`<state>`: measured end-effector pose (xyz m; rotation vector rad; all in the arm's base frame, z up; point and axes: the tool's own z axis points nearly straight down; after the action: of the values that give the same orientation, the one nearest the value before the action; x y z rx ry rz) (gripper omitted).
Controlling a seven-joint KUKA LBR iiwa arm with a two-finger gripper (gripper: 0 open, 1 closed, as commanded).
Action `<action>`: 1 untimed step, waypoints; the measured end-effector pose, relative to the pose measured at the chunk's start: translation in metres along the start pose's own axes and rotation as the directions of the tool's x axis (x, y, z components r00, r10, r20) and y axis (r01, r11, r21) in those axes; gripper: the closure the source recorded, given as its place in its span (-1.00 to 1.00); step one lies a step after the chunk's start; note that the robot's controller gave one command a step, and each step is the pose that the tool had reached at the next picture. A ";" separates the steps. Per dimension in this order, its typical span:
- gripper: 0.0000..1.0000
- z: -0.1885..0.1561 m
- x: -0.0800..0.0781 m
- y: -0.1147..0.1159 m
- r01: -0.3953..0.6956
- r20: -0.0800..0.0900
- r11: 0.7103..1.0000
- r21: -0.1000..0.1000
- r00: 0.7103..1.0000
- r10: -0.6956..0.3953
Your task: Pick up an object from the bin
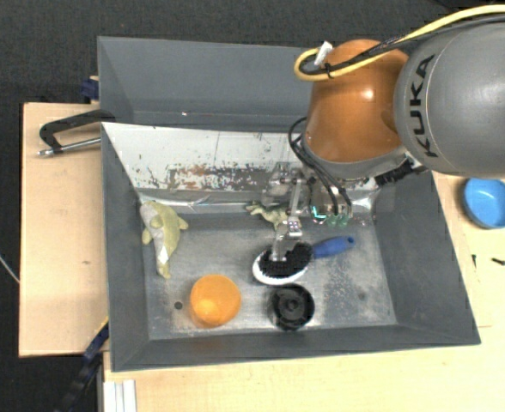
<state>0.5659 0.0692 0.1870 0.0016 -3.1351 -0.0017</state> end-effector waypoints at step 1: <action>-1.00 0.096 0.033 -0.032 -0.156 0.021 0.988 -0.005 0.988 0.156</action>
Offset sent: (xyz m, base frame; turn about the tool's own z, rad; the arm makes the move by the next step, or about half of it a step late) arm -0.0434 -0.0393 -0.1170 0.1684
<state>0.5327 0.0369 0.0916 -0.2451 -3.1465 -0.0064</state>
